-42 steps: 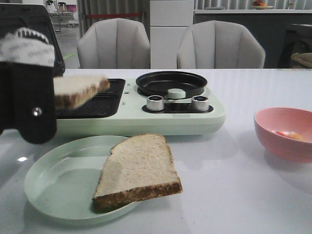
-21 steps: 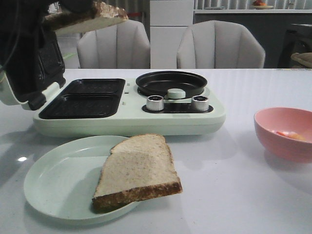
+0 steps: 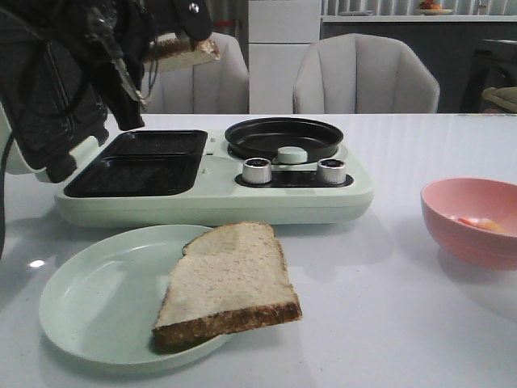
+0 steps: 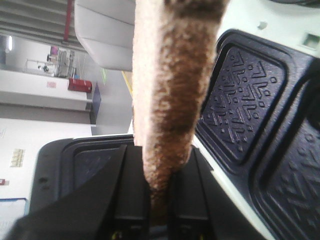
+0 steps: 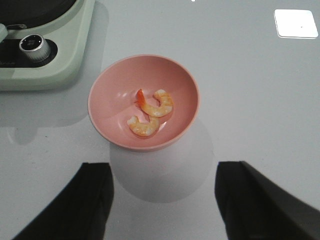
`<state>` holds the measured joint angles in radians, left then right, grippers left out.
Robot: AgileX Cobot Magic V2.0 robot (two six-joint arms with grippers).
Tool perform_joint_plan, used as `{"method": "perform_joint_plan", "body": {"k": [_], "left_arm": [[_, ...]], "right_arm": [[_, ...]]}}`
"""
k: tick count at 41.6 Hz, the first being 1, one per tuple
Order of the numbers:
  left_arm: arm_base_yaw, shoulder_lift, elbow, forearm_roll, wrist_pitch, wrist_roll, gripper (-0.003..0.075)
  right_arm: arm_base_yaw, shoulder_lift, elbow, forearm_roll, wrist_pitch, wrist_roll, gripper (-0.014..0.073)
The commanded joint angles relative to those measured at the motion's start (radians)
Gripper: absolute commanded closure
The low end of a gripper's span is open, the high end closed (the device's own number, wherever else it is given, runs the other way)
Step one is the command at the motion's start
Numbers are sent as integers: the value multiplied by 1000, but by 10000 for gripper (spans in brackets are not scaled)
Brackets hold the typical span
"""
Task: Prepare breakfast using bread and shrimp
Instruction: 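Carry the bread slice with the left gripper onto the far waffle plate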
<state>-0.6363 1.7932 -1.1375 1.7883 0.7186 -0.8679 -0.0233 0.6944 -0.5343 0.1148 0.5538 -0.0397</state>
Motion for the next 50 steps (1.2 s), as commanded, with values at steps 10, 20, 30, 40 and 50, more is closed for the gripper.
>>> {"method": "perform_joint_plan", "body": {"k": [10, 20, 30, 40, 50], "left_arm": [[104, 215, -284, 73, 48, -2, 622], [141, 277, -324, 73, 18, 9, 622], [152, 282, -324, 72, -9, 9, 537], [152, 282, -324, 72, -27, 9, 297], [152, 272, -313, 72, -12, 9, 221]], "right_arm": [[-1, 3, -27, 0, -62, -7, 49], [-1, 3, -27, 0, -63, -7, 49], [-1, 3, -27, 0, -62, -7, 49], [-1, 3, -27, 0, -62, -7, 49], [-1, 3, -27, 0, -62, -7, 49]]}}
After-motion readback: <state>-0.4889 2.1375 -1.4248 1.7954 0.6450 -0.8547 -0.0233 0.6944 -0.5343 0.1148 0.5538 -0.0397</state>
